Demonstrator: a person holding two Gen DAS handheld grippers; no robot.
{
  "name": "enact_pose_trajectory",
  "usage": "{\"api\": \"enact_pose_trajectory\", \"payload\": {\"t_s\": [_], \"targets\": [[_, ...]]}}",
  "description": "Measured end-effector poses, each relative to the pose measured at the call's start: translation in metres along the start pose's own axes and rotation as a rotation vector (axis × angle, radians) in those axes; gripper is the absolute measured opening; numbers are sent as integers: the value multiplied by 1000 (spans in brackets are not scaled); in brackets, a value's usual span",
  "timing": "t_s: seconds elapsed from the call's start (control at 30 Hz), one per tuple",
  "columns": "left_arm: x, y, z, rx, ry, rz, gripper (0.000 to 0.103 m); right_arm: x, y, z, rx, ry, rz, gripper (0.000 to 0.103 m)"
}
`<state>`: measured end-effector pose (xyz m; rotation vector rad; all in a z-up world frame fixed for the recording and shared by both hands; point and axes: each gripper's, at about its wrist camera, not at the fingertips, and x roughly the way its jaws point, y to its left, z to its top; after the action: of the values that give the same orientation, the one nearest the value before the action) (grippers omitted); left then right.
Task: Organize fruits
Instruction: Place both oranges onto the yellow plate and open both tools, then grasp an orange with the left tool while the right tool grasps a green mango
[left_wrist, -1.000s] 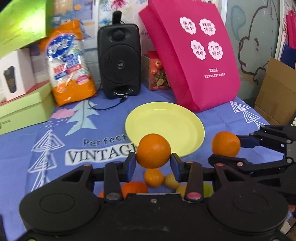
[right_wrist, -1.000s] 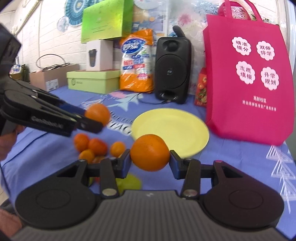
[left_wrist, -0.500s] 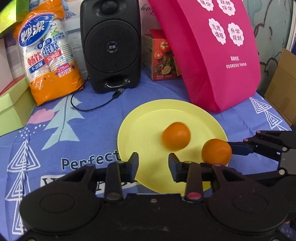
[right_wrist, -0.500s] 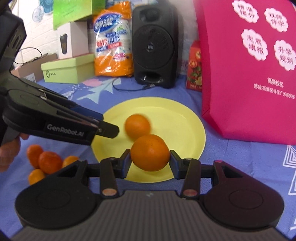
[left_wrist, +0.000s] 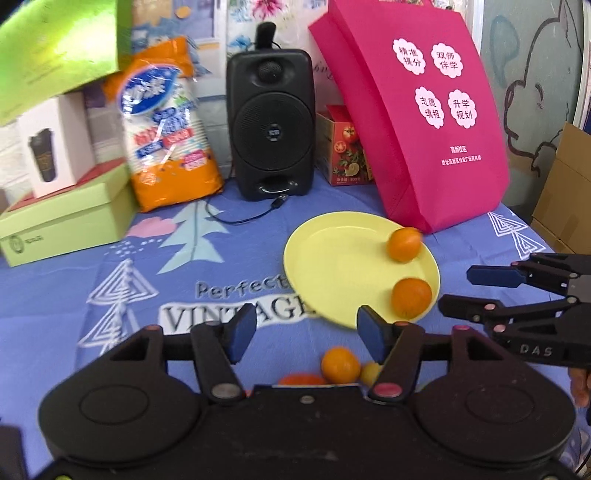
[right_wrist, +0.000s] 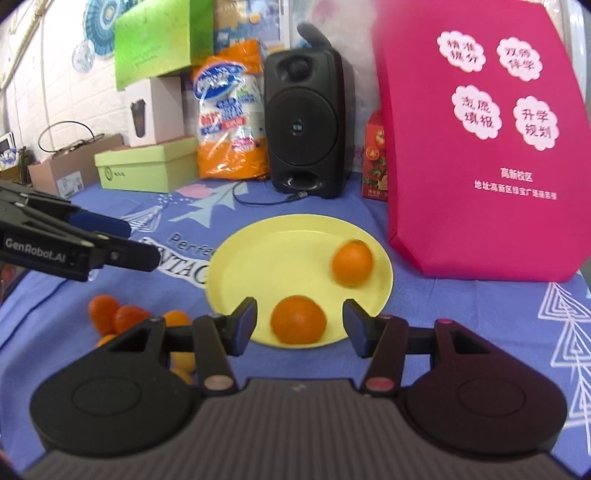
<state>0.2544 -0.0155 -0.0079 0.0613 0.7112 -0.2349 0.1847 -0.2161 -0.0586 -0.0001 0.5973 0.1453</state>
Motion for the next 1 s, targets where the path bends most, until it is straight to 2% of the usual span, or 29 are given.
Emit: {"api": "enact_pose_trajectory", "payload": {"t_s": [0.1,0.17,0.33,0.47,0.7,1.0], "targets": [[-21,0,-15,8,-11,32,68,-21,12,-8,-4,-12,6,53],[-37,-1,-28,19,-20,63,77,-35,19,-15,-8,-18,7,56],[-65,-2,-61,42,-15,134,79,-64,39,-37,-37,-13,17,61],[-74,0,-79,29,-5,155,79,-73,54,-53,-50,12,32,65],[-71,13,-101,8,31,177,79,-69,72,-70,-90,65,51,65],[-47,27,-97,-4,47,172,79,-50,71,-71,-94,105,48,65]]}}
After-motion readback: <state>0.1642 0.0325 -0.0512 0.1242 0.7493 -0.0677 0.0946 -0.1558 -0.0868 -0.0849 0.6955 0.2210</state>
